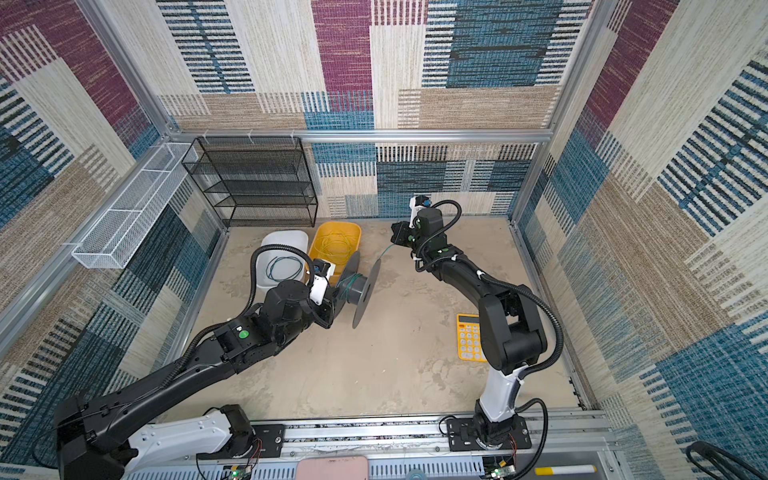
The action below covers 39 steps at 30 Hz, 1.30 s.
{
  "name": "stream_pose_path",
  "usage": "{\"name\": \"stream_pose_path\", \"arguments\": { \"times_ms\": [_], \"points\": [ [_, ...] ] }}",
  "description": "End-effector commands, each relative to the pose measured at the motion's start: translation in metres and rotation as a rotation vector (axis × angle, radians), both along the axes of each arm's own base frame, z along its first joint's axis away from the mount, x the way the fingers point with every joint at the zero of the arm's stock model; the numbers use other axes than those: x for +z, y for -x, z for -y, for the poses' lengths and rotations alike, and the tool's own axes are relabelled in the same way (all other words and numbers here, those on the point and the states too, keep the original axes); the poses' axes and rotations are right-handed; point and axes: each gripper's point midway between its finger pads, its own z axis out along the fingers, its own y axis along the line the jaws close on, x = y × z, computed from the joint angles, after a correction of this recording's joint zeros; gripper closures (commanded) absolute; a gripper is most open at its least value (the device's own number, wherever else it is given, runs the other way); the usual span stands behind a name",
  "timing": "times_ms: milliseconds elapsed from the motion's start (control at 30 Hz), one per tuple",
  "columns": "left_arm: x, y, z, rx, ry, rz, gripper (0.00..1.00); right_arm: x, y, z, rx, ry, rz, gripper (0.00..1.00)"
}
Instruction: Wrap the cables
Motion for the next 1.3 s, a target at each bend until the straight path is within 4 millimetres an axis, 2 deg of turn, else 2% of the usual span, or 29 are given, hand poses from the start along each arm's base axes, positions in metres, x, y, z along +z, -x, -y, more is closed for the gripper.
{"name": "stream_pose_path", "arguments": {
  "times_ms": [0,233,367,533,767,967,1100,1267],
  "points": [
    [-0.008,0.014,-0.001,-0.070,-0.060,-0.038,1.00,0.011,-0.021,0.026,-0.137,-0.028,0.113,1.00],
    [-0.005,0.014,0.012,-0.102,0.060,-0.046,1.00,-0.039,0.001,0.024,-0.100,-0.068,0.035,1.00],
    [-0.020,0.015,0.020,-0.123,0.105,-0.074,1.00,-0.064,0.013,0.029,-0.105,-0.072,-0.001,1.00],
    [-0.039,0.019,0.022,-0.126,0.133,-0.101,1.00,-0.082,0.019,0.031,-0.100,-0.065,-0.024,1.00],
    [-0.068,0.020,0.011,-0.077,0.116,-0.135,1.00,-0.110,0.031,0.033,-0.102,-0.076,-0.068,1.00],
    [-0.079,0.023,0.005,-0.065,0.092,-0.151,1.00,-0.137,0.045,0.038,-0.118,-0.077,-0.116,1.00],
    [-0.074,0.024,0.002,-0.042,0.157,-0.146,1.00,-0.155,0.056,0.039,-0.122,-0.081,-0.147,1.00],
    [-0.050,0.021,0.001,-0.028,0.239,-0.114,1.00,-0.171,0.067,0.043,-0.139,-0.063,-0.163,1.00]
  ]
}}
